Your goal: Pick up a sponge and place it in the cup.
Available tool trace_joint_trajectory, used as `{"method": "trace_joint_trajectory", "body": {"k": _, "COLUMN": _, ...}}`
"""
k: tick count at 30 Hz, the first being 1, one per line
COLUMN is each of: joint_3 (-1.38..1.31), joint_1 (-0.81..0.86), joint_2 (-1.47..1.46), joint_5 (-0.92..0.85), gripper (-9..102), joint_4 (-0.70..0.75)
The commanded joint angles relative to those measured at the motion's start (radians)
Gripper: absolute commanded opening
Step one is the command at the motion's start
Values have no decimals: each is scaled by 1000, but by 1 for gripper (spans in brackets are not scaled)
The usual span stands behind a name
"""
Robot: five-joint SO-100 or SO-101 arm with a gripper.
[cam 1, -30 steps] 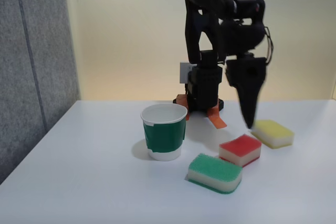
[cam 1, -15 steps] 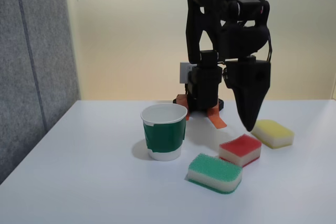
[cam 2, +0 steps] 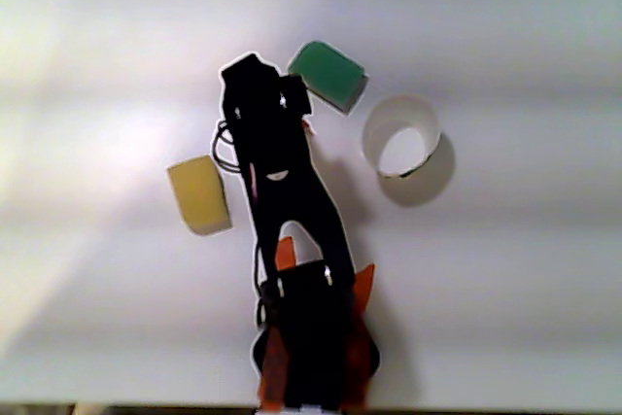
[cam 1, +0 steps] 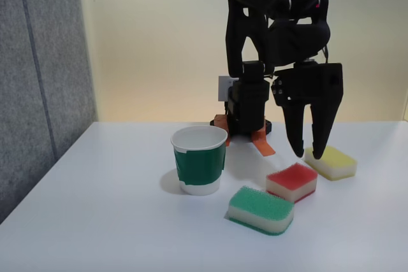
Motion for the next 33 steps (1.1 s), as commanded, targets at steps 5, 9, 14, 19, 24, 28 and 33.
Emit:
{"method": "trace_joint_trajectory", "body": {"k": 5, "joint_3": 23, "joint_1": -11, "joint_2": -9, "joint_5": -83, "gripper": 20, "joint_4": -89}}
{"method": "trace_joint_trajectory", "body": {"k": 9, "joint_3": 54, "joint_1": -8, "joint_2": -32, "joint_5": -118, "gripper": 27, "joint_4": -166}}
{"method": "trace_joint_trajectory", "body": {"k": 14, "joint_3": 98, "joint_1": -3, "joint_2": -49, "joint_5": -137, "gripper": 33, "joint_4": -238}}
{"method": "trace_joint_trajectory", "body": {"k": 19, "joint_3": 127, "joint_1": -5, "joint_2": -64, "joint_5": -129, "gripper": 38, "joint_4": -279}}
{"method": "trace_joint_trajectory", "body": {"k": 24, "joint_3": 127, "joint_1": -6, "joint_2": -69, "joint_5": -114, "gripper": 41, "joint_4": -264}}
{"method": "trace_joint_trajectory", "body": {"k": 28, "joint_3": 135, "joint_1": -5, "joint_2": -64, "joint_5": -106, "gripper": 41, "joint_4": -261}}
{"method": "trace_joint_trajectory", "body": {"k": 33, "joint_3": 158, "joint_1": -6, "joint_2": -71, "joint_5": -83, "gripper": 40, "joint_4": -279}}
